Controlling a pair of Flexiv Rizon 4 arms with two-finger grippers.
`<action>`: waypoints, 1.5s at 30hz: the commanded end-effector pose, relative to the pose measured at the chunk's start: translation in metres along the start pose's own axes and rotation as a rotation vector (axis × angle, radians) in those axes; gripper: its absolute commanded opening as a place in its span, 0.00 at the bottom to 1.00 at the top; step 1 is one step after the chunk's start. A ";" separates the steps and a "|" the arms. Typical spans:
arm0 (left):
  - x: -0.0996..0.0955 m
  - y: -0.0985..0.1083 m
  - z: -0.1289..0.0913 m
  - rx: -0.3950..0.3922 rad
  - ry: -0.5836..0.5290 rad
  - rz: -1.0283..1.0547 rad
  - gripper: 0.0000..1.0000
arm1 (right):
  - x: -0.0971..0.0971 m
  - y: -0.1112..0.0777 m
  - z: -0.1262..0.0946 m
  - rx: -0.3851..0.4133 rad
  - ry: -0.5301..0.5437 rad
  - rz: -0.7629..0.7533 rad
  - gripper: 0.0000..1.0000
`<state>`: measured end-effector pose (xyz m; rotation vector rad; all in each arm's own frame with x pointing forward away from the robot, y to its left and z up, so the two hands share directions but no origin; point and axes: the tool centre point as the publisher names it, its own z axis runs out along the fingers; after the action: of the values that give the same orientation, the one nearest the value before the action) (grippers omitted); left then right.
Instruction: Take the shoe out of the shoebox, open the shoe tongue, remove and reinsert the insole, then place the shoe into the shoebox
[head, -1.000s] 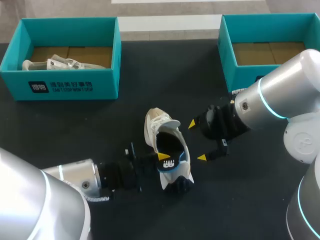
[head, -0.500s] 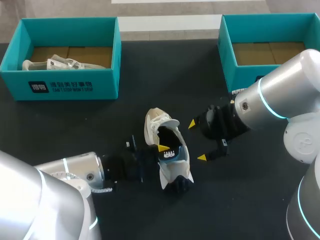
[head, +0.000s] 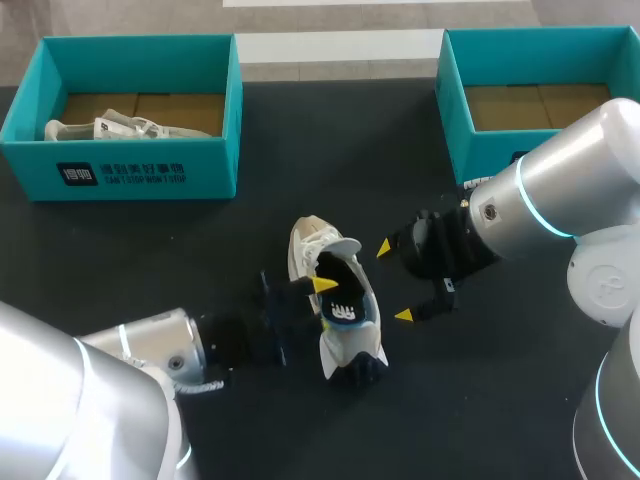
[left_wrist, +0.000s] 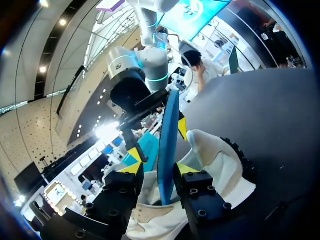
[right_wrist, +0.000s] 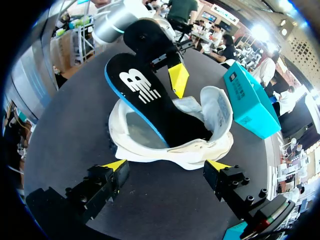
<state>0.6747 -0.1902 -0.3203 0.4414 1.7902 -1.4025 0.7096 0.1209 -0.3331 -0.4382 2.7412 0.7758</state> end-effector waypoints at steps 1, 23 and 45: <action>0.006 -0.011 -0.013 -0.011 -0.011 0.007 0.32 | 0.001 0.000 0.000 0.000 -0.002 -0.001 1.00; 0.014 -0.003 0.003 -0.011 0.052 0.010 0.00 | 0.001 0.000 0.000 0.000 -0.002 -0.001 1.00; 0.014 0.011 0.002 -0.085 0.166 0.093 0.00 | 0.001 0.000 0.000 0.000 -0.002 -0.001 1.00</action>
<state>0.6705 -0.1863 -0.3373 0.5857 1.9005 -1.2588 0.7096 0.1209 -0.3331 -0.4382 2.7411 0.7758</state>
